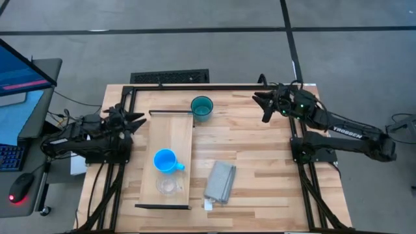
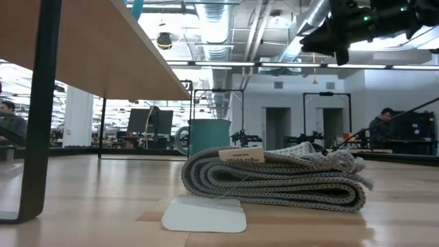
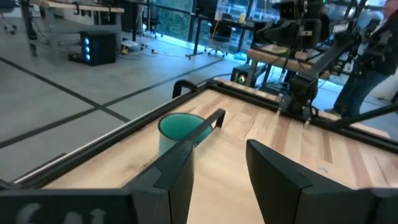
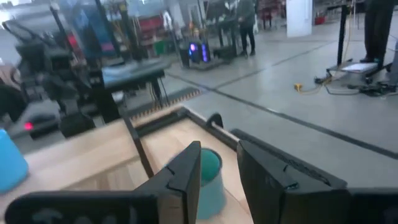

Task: Stack small to large cups/mugs on shelf
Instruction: Put the blue mug on the shelf

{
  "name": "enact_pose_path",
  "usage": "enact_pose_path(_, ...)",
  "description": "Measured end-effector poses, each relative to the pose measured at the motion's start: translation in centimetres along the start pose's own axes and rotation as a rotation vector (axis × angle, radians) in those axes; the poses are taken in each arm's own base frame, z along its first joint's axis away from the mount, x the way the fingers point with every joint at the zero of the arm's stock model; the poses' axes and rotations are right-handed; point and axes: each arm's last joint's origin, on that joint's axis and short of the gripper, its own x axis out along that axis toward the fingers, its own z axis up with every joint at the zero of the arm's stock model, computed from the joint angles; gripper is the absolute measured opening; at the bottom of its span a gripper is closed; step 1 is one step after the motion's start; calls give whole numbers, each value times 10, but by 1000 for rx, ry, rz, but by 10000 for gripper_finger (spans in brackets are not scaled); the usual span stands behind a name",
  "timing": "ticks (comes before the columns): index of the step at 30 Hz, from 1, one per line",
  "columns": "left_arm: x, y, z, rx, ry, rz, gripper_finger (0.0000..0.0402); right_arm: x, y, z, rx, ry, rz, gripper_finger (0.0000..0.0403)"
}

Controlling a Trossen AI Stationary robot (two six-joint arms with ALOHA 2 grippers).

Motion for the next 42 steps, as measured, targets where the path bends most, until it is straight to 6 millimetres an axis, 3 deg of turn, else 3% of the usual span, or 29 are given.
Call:
enact_pose_path(9, -2, -2, 13, 14, -78, -18, 138, 3, 0, 0, 25, -18, 0, 123)
enact_pose_path(16, -4, -10, 39, 7, -85, -74, 138, 12, -1, -3, 27, -8, -2, 122)
enact_pose_path(20, 7, -20, 53, 57, -44, -148, 138, 16, -2, -5, 42, 0, -3, 122)
enact_pose_path(30, 39, -40, 81, 222, 44, -105, 138, 19, 1, -6, 41, -2, 23, 123)
enact_pose_path(36, 40, -37, 104, 246, 2, -87, 123, 19, 4, -6, 39, 2, 39, 123)
enact_pose_path(42, 56, -23, 103, 266, 55, -5, 94, 19, 4, -6, 32, -1, 41, 123)
